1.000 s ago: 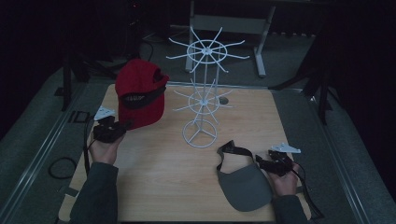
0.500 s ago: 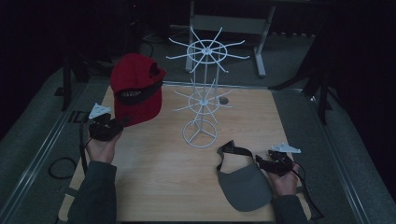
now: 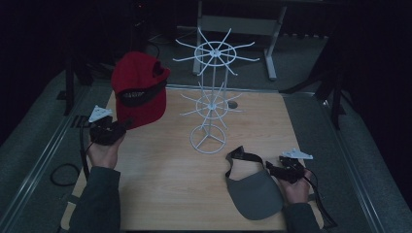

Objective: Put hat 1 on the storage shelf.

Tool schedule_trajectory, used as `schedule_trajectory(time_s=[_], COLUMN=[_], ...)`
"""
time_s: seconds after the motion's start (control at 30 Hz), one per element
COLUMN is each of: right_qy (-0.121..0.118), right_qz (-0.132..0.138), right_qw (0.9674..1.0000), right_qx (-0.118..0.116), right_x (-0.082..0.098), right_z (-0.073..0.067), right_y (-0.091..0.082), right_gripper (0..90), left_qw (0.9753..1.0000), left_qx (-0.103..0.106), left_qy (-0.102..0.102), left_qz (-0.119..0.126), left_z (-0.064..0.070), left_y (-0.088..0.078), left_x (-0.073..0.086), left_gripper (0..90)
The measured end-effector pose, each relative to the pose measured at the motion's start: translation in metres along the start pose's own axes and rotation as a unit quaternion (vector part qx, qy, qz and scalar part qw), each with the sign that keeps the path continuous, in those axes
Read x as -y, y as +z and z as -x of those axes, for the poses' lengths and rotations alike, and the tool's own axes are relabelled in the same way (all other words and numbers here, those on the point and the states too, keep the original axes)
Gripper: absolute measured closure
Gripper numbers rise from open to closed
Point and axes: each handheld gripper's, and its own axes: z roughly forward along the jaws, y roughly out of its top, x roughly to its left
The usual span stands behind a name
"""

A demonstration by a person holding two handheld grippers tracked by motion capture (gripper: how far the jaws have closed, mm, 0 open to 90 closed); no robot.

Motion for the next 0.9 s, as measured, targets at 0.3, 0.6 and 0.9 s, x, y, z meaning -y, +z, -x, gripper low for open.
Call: schedule_trajectory(time_s=[0.3, 0.6, 0.9], right_qy=[0.0, 0.001, 0.0], right_qz=[0.0, 0.0, 0.0], right_qw=[1.0, 1.0, 1.0], right_qx=[0.0, 0.0, 0.0], right_x=[0.0, 0.0, 0.0], right_z=[0.0, 0.0, 0.0], right_y=[0.0, 0.0, 0.0], right_gripper=[34.3, 34.2, 33.8], left_qw=[0.9999, 0.9998, 0.9997], left_qx=[-0.005, -0.008, -0.007], left_qy=[0.001, 0.005, 0.01], left_qz=[0.01, 0.017, 0.021], left_z=[0.0, 0.001, 0.004], left_y=[-0.005, -0.009, -0.013], left_x=[-0.007, -0.014, -0.02], left_gripper=[86.0, 86.0, 86.0])
